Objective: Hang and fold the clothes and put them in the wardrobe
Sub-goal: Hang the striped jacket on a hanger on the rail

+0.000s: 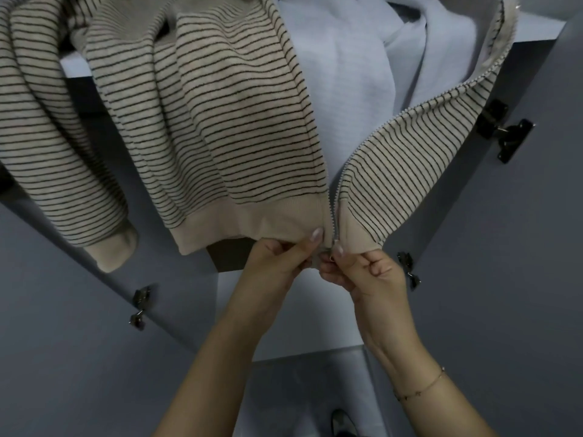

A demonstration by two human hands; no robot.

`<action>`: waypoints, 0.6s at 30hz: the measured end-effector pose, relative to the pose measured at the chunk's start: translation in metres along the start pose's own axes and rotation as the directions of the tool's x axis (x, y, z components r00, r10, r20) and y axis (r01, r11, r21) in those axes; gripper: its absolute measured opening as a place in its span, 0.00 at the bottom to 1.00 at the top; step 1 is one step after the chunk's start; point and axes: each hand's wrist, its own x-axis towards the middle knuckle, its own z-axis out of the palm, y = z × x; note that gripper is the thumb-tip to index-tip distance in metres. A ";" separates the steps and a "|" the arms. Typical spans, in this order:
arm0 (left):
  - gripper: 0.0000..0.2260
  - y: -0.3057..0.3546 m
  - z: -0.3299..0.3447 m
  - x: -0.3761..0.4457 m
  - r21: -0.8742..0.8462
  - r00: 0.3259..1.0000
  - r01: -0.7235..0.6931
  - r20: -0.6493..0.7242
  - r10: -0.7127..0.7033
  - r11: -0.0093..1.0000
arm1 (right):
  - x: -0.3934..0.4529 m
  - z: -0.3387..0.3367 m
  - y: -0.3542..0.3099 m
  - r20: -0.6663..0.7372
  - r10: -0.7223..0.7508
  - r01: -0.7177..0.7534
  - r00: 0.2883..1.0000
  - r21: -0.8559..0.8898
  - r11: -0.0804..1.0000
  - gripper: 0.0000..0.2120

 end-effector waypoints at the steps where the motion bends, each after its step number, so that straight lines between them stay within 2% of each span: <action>1: 0.10 0.003 0.002 -0.001 0.001 1.000 -0.002 0.012 0.002 1.000 | -0.002 0.001 -0.003 0.006 -0.027 0.027 1.000 0.000 1.000 0.07; 10: 0.10 0.000 0.015 -0.005 -0.089 0.999 -0.018 -0.037 0.014 0.996 | -0.006 0.003 -0.008 0.039 -0.110 0.110 0.993 0.014 0.994 0.12; 18: 0.14 -0.004 0.022 -0.007 -0.158 0.993 -0.006 -0.115 -0.012 0.987 | -0.008 0.000 -0.004 0.062 -0.136 0.135 0.989 0.022 0.991 0.12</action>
